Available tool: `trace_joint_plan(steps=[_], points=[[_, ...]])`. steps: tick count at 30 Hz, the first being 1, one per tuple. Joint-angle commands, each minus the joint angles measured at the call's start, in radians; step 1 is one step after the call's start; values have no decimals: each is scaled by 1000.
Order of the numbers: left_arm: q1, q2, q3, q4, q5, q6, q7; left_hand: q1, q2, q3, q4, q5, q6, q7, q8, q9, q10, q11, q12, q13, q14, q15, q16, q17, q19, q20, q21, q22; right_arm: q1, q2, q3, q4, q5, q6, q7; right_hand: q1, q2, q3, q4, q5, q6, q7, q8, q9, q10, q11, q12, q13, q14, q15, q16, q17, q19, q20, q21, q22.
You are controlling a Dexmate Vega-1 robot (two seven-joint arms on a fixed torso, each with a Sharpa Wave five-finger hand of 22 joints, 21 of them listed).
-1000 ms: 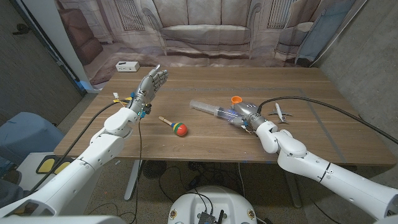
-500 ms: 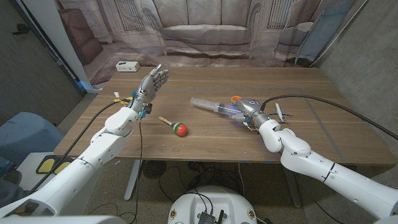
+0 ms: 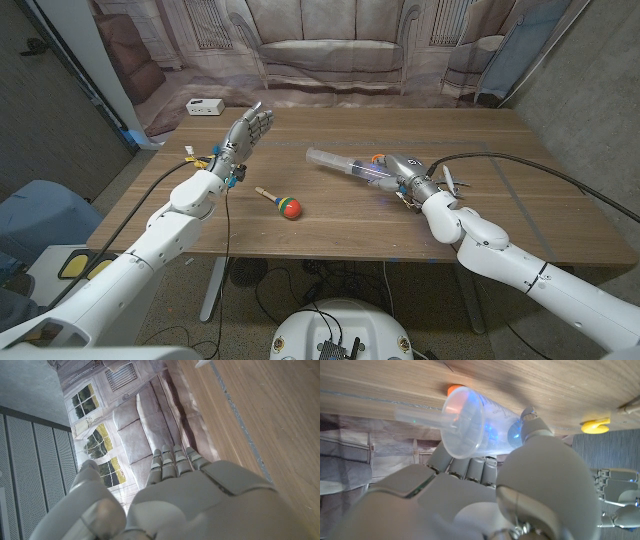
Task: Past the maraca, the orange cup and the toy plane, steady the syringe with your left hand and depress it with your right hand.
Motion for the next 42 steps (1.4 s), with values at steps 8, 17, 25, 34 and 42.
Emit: trace_joint_plan(steps=[8, 17, 25, 34, 42], points=[[-4, 8, -1, -22, 19, 5, 16, -1, 5, 2, -6, -1, 10, -3, -3, 6, 8, -1, -3, 5, 9, 6, -3, 5, 4, 9, -2, 2, -47, 37, 96, 86, 289, 222, -76, 36, 109, 133, 138, 10, 97, -91, -5, 5, 38, -24, -6, 2, 32, -89, -9, 1, 0, -2, 16, 3], [-25, 7, 5, -28, 36, -1, 10, -1, 5, 2, -6, -1, 10, -4, -3, 6, 8, 0, -3, 5, 9, 6, -3, 5, 4, 9, -2, 2, -57, 36, 117, 78, 313, 265, -102, 35, 106, 139, 144, 9, 101, -92, -8, 4, 47, -33, -9, 2, 38, -89, -10, 4, 1, -1, 26, 3], [-43, -1, 26, -31, 38, -1, -16, -1, 6, 2, -7, -1, 11, -3, -3, 6, 9, -1, -3, 5, 11, 6, -2, 5, 5, 7, -2, 2, -62, 36, 128, 71, 297, 299, -131, 34, 101, 142, 147, 8, 109, -100, -10, 4, 61, -48, -10, 2, 57, -102, -6, 9, 5, -5, 37, 3], [-59, 0, 31, -39, 57, -6, -18, -1, 6, 1, -7, -1, 11, -2, -3, 6, 11, -2, -3, 5, 13, 6, -2, 5, 6, 6, -1, 2, -64, 47, 141, 90, 319, 355, -136, 34, 97, 145, 148, 8, 110, -101, -15, 4, 57, -57, -18, 2, 55, -102, -13, 11, -3, -9, 44, 3], [-71, -4, 39, -42, 69, -7, -20, 0, 6, 1, -7, -1, 11, -2, -3, 6, 11, -1, -3, 5, 13, 6, -2, 5, 5, 6, -2, 2, -63, 64, 149, 112, 342, 398, -137, 34, 97, 147, 149, 7, 111, -103, -19, 4, 60, -50, -22, 2, 55, -103, -18, 12, -5, -10, 52, 2]])
